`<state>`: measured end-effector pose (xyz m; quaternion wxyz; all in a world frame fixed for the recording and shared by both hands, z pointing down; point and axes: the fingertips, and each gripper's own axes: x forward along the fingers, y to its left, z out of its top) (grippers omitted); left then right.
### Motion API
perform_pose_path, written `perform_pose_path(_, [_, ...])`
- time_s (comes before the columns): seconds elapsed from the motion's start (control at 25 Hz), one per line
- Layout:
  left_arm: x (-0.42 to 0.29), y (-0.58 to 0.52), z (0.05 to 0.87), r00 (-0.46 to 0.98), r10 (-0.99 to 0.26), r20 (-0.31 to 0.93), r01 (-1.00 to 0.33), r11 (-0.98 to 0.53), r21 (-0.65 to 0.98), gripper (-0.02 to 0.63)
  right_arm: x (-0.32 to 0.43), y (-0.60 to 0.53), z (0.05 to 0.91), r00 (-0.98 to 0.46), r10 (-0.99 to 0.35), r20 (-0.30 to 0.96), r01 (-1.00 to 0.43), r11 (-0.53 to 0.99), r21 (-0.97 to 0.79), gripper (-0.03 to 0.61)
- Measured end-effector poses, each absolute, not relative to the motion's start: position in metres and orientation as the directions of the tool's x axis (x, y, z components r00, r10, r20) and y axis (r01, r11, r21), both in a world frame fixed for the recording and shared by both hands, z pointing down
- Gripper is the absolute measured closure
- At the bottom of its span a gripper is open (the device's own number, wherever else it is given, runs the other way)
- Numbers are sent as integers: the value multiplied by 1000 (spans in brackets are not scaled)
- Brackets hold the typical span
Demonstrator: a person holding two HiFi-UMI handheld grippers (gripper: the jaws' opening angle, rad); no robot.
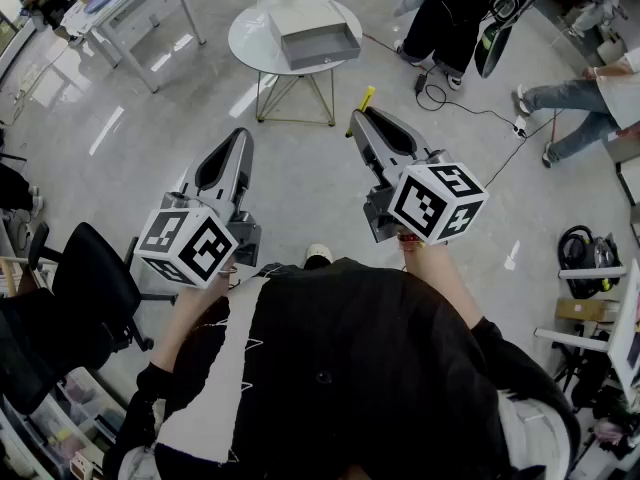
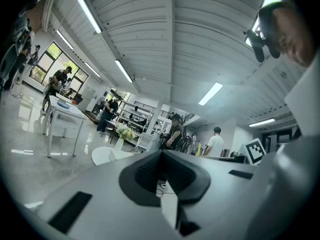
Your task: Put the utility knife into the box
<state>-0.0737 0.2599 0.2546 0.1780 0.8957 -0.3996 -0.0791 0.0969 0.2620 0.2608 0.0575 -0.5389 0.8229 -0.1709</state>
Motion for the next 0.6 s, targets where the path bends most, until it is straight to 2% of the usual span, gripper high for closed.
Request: perform_pose_path(0.6, [-61, 243, 272, 682, -731, 3, -670, -624, 403, 601, 105, 245, 283, -417, -900, 129, -863, 347, -369, 517])
